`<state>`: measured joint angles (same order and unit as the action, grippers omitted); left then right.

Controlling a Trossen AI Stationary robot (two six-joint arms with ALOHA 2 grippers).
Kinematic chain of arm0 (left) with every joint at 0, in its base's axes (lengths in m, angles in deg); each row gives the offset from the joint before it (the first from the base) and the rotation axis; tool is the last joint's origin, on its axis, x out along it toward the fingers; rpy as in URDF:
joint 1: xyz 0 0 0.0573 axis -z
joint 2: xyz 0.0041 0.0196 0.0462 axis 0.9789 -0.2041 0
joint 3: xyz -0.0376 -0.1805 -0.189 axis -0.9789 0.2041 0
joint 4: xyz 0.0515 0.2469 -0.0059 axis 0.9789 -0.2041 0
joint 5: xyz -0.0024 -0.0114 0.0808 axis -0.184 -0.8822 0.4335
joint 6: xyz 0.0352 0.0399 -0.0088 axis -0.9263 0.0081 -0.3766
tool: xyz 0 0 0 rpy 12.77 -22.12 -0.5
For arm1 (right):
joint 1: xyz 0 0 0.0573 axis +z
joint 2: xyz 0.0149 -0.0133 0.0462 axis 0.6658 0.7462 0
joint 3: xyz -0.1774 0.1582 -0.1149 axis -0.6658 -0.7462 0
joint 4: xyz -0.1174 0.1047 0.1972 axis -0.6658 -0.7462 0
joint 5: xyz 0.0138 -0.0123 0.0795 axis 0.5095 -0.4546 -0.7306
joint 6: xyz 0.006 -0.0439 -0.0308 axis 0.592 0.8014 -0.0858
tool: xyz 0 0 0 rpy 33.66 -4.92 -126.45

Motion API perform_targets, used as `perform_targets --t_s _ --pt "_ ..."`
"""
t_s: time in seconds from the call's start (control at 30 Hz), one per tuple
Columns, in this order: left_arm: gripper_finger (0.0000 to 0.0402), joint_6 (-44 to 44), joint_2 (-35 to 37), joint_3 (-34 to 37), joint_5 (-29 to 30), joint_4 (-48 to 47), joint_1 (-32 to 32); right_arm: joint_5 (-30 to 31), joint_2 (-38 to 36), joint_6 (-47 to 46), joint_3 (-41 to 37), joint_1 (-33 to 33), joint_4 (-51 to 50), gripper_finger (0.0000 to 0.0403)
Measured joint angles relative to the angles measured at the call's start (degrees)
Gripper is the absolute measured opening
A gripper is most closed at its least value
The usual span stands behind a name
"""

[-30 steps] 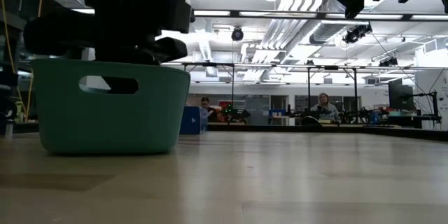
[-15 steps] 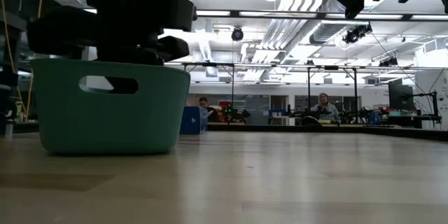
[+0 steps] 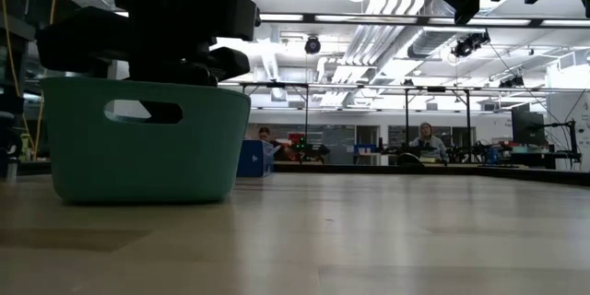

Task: Pick and place USB-C Cables
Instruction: Put the black charger cable into the green bin

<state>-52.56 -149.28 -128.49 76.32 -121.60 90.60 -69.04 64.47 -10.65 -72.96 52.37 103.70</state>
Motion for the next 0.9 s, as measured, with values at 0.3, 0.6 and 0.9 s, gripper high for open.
perform_targets --t_s 0.3,0.6,0.9 --pt "0.0043 0.0 0.0 0.0 0.0 0.0 0.0 0.0 0.0 0.0 0.0 0.0 0.0 0.0236" --pt "0.0069 0.7 0.0 0.0 0.1 0.0 0.0 0.0 0.0 0.0 0.0 0.0 0.0 0.0236" --pt "0.0117 3.7 0.0 0.0 0.0 -0.5 -1.1 0.0 0.0 0.0 0.0 0.0 0.0 0.0236"
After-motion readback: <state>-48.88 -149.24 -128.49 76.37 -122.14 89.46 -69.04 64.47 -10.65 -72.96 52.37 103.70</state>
